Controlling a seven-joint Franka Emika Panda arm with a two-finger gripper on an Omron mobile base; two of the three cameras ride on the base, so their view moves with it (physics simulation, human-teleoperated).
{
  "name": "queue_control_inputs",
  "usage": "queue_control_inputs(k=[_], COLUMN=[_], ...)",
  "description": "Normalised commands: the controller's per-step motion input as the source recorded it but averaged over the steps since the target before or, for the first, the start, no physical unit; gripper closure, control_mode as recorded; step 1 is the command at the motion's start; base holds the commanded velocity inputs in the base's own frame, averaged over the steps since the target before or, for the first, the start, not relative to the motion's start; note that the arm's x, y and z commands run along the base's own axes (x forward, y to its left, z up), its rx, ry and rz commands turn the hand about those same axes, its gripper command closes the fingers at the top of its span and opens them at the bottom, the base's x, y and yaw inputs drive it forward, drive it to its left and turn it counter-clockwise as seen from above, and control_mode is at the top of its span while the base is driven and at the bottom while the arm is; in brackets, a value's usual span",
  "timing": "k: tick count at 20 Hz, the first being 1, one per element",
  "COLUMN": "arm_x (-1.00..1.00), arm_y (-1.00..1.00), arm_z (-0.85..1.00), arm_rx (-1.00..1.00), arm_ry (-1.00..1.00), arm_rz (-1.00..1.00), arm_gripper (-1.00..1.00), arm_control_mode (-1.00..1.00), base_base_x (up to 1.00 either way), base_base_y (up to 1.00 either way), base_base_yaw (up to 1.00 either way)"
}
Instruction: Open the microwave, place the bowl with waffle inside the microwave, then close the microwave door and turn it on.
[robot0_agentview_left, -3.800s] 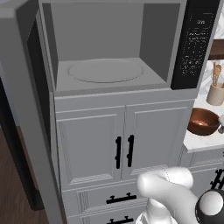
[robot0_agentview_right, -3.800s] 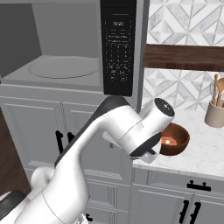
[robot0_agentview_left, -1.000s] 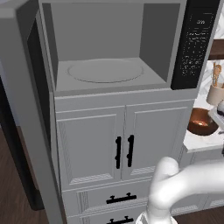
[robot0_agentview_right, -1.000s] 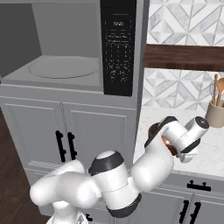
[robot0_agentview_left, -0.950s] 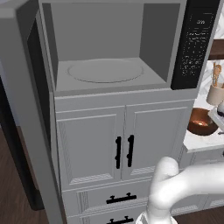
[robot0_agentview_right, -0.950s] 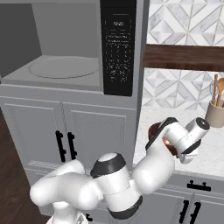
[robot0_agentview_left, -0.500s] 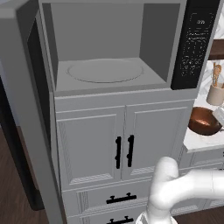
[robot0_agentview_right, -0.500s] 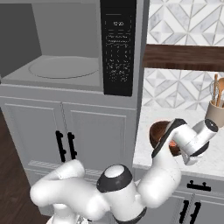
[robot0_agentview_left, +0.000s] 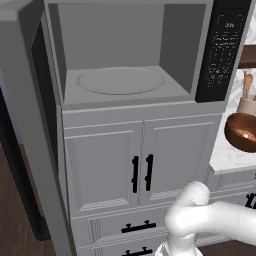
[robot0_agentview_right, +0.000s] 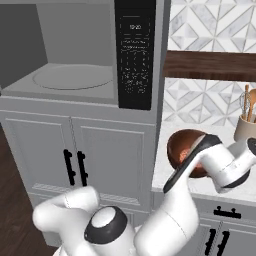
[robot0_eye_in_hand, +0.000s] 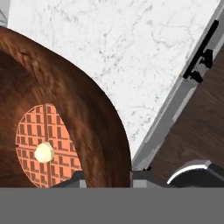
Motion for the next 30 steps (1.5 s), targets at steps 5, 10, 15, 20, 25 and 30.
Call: queue_control_inputs(k=[5, 10, 15, 20, 25, 30], arm_x=[-1.00, -0.99, -0.30, -0.06, 0.14, 0.59], arm_y=[0.75, 0.67, 1.00, 1.00, 1.00, 1.00], arm_z=[0.43, 0.73, 0.99, 1.00, 0.98, 0.80], arm_rx=[-0.09, 0.00, -0.01, -0.05, -0.06, -0.05], arm_ry=[-0.47, -0.27, 0.01, 0.05, 0.16, 0.09], arm_rz=[-0.06, -0.10, 0.00, 0.05, 0.10, 0.09], arm_gripper=[1.00, 1.00, 1.00, 1.00, 1.00, 1.00], arm_control_mode=[-1.00, -1.00, -1.00, -1.00, -1.00, -1.00], base_base_x=[0.00, 0.00, 0.00, 0.00, 0.00, 0.00], base_base_y=[0.00, 0.00, 0.00, 0.00, 0.00, 0.00], base_base_yaw=[0.00, 0.00, 0.00, 0.00, 0.00, 0.00])
